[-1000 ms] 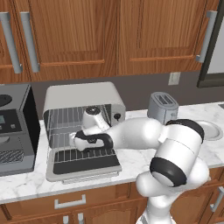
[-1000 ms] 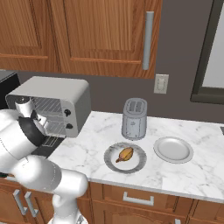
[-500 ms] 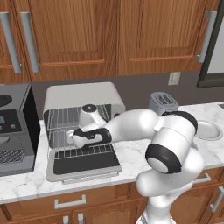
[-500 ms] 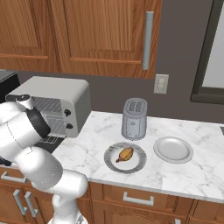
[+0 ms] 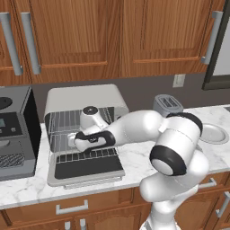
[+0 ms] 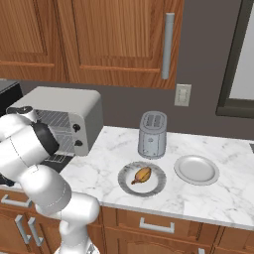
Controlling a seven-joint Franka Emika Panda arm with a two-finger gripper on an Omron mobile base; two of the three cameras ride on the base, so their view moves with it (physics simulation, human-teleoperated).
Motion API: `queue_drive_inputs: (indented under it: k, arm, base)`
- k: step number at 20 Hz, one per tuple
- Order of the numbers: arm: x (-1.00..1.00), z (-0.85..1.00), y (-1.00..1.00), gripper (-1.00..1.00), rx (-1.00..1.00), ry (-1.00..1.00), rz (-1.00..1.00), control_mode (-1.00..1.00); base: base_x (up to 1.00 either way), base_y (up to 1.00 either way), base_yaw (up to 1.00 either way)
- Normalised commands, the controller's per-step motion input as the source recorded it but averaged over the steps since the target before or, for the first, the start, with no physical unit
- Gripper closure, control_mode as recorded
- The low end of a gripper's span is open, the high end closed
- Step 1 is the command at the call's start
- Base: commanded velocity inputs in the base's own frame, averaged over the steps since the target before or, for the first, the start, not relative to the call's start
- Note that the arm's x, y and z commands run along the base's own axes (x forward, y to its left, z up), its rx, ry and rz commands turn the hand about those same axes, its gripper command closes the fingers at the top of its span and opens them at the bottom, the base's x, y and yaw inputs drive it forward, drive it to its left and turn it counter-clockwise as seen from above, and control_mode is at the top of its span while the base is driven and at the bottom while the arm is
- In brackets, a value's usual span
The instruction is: Open the toaster oven door. Place the bread on the bottom rack in the toaster oven and place the chicken drumstick on the top rack.
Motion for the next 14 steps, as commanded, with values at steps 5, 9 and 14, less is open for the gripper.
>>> queue_drive_inputs:
  k: [5,9,14]
  arm:
    - [-0.01,0.10,0.00,-1.00,0.00,-0.08,0.00,-1.00]
    - [-0.01,0.10,0.00,-1.00,0.00,-0.03,0.00,-1.00]
    - [-0.25,0.20,-0.08,-1.00,0.00,0.00,-0.03,-1.00]
  base:
    - [0.00,0.00,0.00]
    - [0.00,0.00,0.00]
    - [0.00,0.00,0.00]
